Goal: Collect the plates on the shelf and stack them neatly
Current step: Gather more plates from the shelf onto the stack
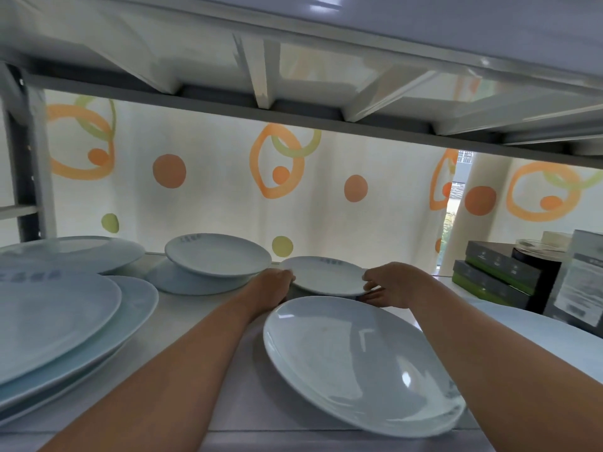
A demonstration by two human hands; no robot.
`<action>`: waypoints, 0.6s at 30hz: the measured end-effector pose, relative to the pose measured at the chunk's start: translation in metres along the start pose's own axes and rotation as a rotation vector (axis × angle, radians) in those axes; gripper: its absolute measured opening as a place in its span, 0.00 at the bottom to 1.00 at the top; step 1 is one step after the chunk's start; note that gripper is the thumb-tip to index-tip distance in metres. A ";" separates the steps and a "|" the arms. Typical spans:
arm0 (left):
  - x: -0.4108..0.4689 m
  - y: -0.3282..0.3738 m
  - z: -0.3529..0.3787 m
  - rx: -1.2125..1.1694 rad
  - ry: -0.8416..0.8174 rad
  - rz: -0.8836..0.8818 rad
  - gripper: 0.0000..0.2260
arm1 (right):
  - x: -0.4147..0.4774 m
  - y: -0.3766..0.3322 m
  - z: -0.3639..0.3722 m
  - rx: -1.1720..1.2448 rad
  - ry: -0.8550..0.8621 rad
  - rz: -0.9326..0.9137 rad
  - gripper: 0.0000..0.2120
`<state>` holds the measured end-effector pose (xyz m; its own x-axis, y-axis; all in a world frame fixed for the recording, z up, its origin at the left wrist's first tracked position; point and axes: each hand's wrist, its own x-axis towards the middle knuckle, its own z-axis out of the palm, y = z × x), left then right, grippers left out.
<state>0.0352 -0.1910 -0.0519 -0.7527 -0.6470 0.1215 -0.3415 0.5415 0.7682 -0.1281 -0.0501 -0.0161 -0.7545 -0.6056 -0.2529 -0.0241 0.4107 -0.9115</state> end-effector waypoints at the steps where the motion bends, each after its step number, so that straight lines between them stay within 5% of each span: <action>1: 0.000 0.000 -0.001 -0.025 -0.010 0.006 0.16 | 0.001 0.001 -0.001 0.042 0.019 -0.007 0.02; 5: 0.000 0.002 -0.002 -0.143 -0.002 0.019 0.17 | 0.001 0.000 -0.007 0.195 0.083 -0.033 0.07; 18: -0.023 0.018 -0.014 0.037 0.155 0.219 0.15 | -0.025 -0.011 0.007 0.287 0.248 -0.031 0.06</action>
<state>0.0544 -0.1740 -0.0322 -0.7166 -0.5851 0.3797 -0.2021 0.6952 0.6898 -0.1044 -0.0437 -0.0023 -0.8930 -0.4170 -0.1695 0.1085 0.1661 -0.9801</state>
